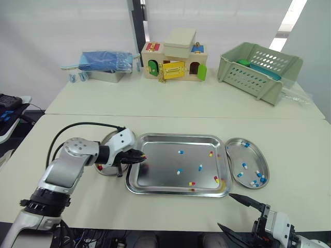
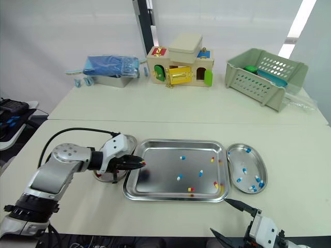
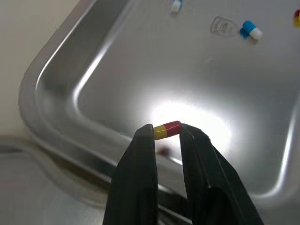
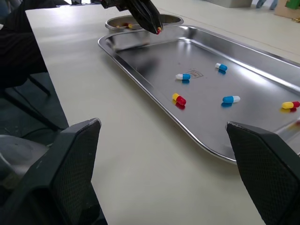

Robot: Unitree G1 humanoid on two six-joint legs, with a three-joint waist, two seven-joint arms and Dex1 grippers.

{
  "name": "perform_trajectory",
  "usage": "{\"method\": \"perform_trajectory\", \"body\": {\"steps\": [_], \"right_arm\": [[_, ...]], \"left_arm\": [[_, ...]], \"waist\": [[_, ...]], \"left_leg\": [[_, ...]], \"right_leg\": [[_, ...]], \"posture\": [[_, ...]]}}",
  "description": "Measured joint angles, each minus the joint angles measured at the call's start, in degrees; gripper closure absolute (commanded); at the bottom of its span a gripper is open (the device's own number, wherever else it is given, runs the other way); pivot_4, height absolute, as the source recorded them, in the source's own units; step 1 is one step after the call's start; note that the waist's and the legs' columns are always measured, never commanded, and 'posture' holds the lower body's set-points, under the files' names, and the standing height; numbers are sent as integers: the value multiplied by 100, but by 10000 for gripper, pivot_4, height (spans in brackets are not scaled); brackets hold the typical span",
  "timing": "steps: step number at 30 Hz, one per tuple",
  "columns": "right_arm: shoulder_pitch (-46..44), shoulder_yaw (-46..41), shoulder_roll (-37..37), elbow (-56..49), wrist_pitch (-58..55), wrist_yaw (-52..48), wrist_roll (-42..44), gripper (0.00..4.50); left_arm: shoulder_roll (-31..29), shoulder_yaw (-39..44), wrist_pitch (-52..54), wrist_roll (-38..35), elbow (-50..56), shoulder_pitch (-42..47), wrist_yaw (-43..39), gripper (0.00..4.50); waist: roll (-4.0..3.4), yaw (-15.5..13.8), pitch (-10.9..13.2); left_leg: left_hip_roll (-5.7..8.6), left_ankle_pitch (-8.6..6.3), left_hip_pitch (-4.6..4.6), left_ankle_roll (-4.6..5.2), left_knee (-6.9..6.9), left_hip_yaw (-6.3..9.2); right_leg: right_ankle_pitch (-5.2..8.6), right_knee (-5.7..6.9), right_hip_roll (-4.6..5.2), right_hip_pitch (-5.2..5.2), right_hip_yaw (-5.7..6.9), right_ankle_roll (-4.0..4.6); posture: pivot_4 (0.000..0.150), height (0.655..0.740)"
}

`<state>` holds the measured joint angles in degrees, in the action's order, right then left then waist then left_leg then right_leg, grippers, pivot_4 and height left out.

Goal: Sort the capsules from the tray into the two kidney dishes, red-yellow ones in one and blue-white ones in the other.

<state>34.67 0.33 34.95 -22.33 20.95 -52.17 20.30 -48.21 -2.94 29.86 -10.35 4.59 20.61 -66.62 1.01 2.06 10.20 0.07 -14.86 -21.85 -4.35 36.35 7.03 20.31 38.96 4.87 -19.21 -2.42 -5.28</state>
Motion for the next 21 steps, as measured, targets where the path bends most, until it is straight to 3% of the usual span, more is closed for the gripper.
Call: {"method": "perform_trajectory", "body": {"steps": [8,19,20,21], "right_arm": [[-389,49,113,125,-101,-322,132,0],[-671,89,112,241,-227,-519,184,0],[-670,89,111,241,-234,-520,184,0],[-672,89,110,241,-246,-520,184,0]], "left_arm": [[-528,1048,350,-317,296,-851,395,41040],[-563,1179,327,-372,137,-976,618,41040],[-563,1170,322,-373,119,-959,622,33900],[-563,1152,316,-373,83,-927,623,31482]], "waist": [[1,-7,0],[2,-16,0],[2,-16,0],[2,-17,0]], "left_leg": [[-1,0,0,0,-1,-1],[-1,0,0,0,-1,-2],[-1,0,0,0,-1,-2],[-1,0,0,0,-1,-2]], "right_leg": [[0,0,0,-2,-1,0],[0,0,1,-2,0,0],[0,0,1,-2,0,0],[0,0,1,-2,0,0]], "posture": [[1500,7400],[1500,7400],[1500,7400],[1500,7400]]}}
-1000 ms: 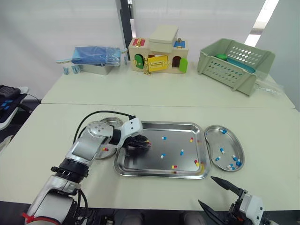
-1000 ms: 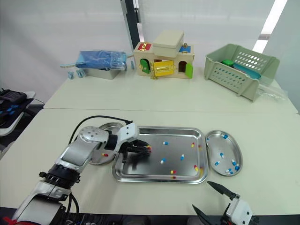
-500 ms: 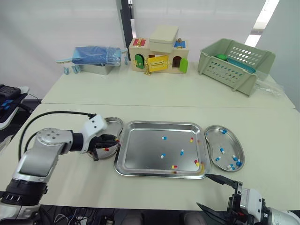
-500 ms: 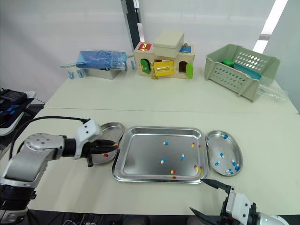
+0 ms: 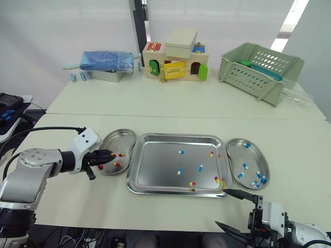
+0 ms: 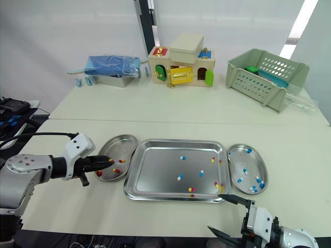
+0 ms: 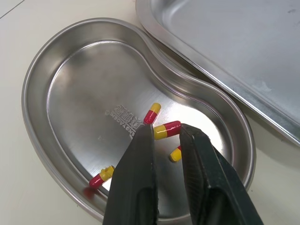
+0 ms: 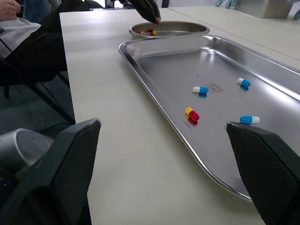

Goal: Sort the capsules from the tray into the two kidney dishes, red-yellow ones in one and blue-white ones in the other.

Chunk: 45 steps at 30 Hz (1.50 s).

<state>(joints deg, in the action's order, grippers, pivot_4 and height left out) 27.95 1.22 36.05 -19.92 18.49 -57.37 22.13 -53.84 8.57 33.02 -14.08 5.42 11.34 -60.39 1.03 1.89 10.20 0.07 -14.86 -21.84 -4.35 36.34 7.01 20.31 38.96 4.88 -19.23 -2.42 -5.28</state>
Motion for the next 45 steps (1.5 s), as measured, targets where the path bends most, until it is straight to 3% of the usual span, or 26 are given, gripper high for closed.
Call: {"method": "perform_trajectory", "body": {"steps": [9,10,18,27,34,40,45], "right_arm": [[96,-68,0,-23,-146,72,9,0],[110,-85,0,-30,-171,93,26,0],[187,-591,436,-681,-1263,296,652,0],[761,-2921,1410,-1332,-3361,450,2148,0],[550,-3739,1921,-299,-4394,76,2153,0],[-80,-3805,1943,1026,-4131,-317,1587,0],[-228,-3804,1932,1405,-3782,-738,1249,0]], "left_arm": [[0,-196,-7,-78,-137,145,-86,1293],[0,-202,-7,-81,-152,164,-98,430],[-13,278,23,-556,-148,92,-219,430],[-743,2193,-127,-732,-762,-1483,-581,430],[-826,2796,-731,-497,-1538,-2090,-668,430],[-826,2789,-963,-479,-1696,-2038,-643,430],[-822,2782,-992,-478,-1693,-2097,-644,430]], "waist": [[0,2,0],[0,4,0],[-1,29,1],[5,45,2],[23,-9,-6],[28,-2,-6],[27,12,-5]], "left_leg": [[0,0,0,0,0,-1],[0,0,0,0,0,0],[-1,0,-1,0,0,-2],[-3,-1,0,2,-8,-9],[0,-1,0,2,-10,-16],[-2,-1,1,2,-17,-18],[-3,-1,1,2,-19,-21]], "right_leg": [[0,0,0,-1,0,0],[0,0,0,-1,0,0],[0,2,0,-3,-3,0],[0,-3,1,-2,-5,0],[0,-8,7,-2,-6,0],[0,-9,6,-5,-6,1],[0,-8,6,-6,-8,0]], "posture": [[1500,7400],[1500,7400],[1500,7400],[1500,7400],[1500,7400],[1500,7400],[1500,7400]]}}
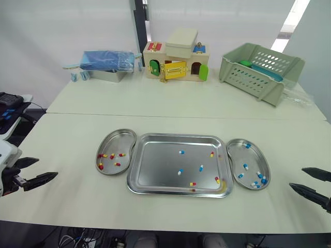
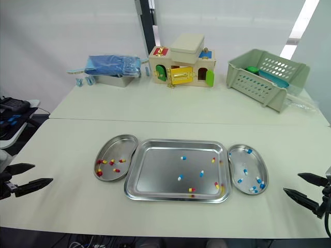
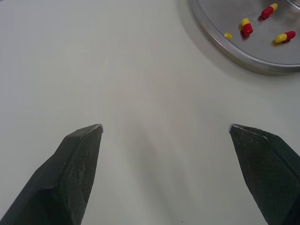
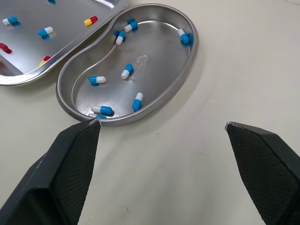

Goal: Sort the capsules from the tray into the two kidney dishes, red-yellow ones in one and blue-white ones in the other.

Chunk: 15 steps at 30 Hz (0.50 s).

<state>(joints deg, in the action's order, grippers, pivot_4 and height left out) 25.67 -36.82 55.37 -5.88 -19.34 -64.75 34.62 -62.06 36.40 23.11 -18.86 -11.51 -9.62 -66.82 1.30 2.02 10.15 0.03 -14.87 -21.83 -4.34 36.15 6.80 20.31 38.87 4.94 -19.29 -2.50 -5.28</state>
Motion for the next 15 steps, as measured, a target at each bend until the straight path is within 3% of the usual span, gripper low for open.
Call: {"method": "perform_trajectory", "body": {"steps": [7,15], "right_arm": [[-123,6,-2,227,161,-352,-253,0],[-842,182,365,-355,-794,-421,142,0]], "left_arm": [[344,74,-471,-147,259,-296,-172,430],[1465,447,-944,-1011,2079,-1613,-764,430]], "waist": [[-2,15,0],[-5,68,-1]], "left_leg": [[-2,0,2,0,-2,-8],[-9,0,6,-1,0,-21]], "right_leg": [[0,-1,1,1,-7,0],[-1,-2,0,1,-16,1]], "posture": [[1500,7400],[1500,7400]]}}
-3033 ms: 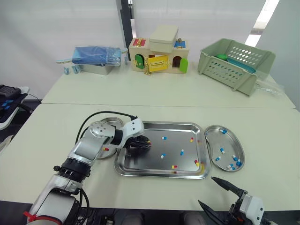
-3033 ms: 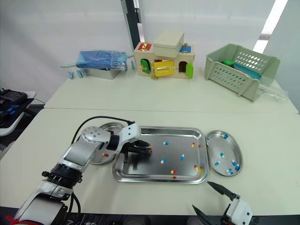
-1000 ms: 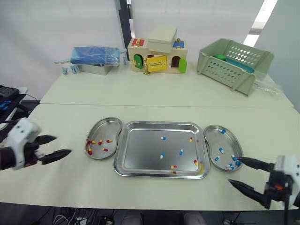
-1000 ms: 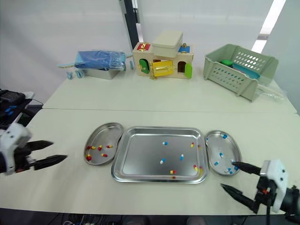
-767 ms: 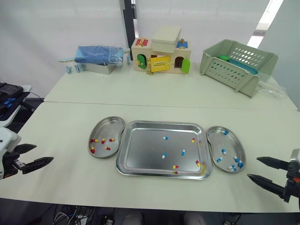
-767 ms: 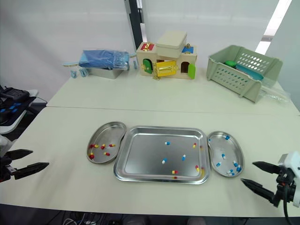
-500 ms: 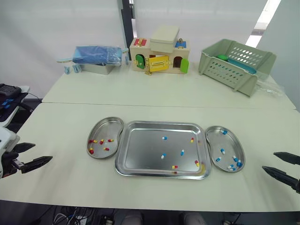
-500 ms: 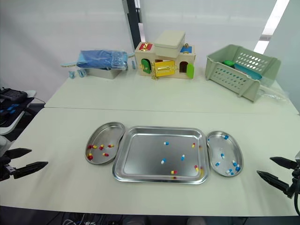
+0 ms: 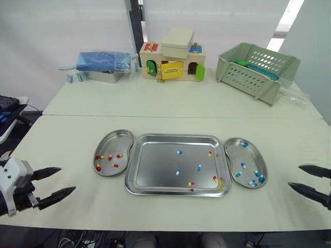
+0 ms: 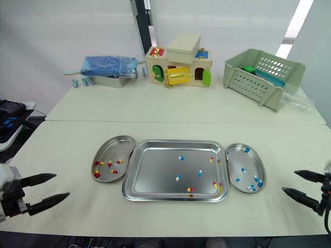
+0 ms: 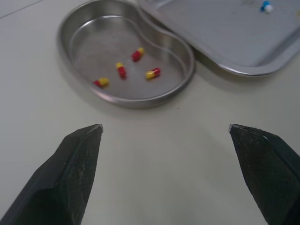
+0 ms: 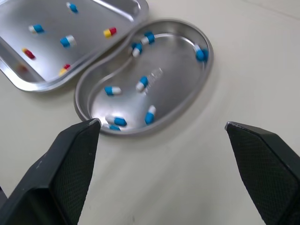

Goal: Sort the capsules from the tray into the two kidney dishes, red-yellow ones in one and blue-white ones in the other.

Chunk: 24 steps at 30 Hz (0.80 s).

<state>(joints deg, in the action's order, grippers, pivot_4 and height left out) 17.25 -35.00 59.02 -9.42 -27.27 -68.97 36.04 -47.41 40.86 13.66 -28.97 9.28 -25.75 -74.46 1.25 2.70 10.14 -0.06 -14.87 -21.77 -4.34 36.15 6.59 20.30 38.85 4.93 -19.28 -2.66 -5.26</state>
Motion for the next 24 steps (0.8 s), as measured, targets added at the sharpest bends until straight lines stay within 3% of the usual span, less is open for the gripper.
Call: {"method": "perform_trajectory", "body": {"steps": [6,12,18,24], "right_arm": [[-842,490,156,-488,-534,-1,377,0],[-1632,1243,168,-1313,-1304,483,669,0],[-2996,2846,-297,-2093,-2035,1540,549,0],[-4188,4199,-1015,-2150,-2777,2425,80,0]], "left_arm": [[1618,-73,-821,-532,1232,-1235,-250,430],[3007,-1020,-2416,-441,1417,-1443,-383,430],[3407,-1807,-3627,-213,1078,-1394,-469,430],[3436,-2186,-4151,-129,766,-1404,-222,430]], "waist": [[8,-23,0],[10,-133,-6],[11,-83,-7],[2,-66,-6]], "left_leg": [[1,-1,-5,-1,7,-5],[5,-1,-12,-1,12,6],[6,-1,-15,0,12,8],[10,-2,-21,1,10,7]], "right_leg": [[-2,-14,2,5,0,-3],[-3,-23,3,9,11,-5],[-3,-24,2,4,11,-5],[-5,-33,5,-3,4,-8]], "posture": [[1500,7400],[1500,7400],[1500,7400],[1500,7400]]}}
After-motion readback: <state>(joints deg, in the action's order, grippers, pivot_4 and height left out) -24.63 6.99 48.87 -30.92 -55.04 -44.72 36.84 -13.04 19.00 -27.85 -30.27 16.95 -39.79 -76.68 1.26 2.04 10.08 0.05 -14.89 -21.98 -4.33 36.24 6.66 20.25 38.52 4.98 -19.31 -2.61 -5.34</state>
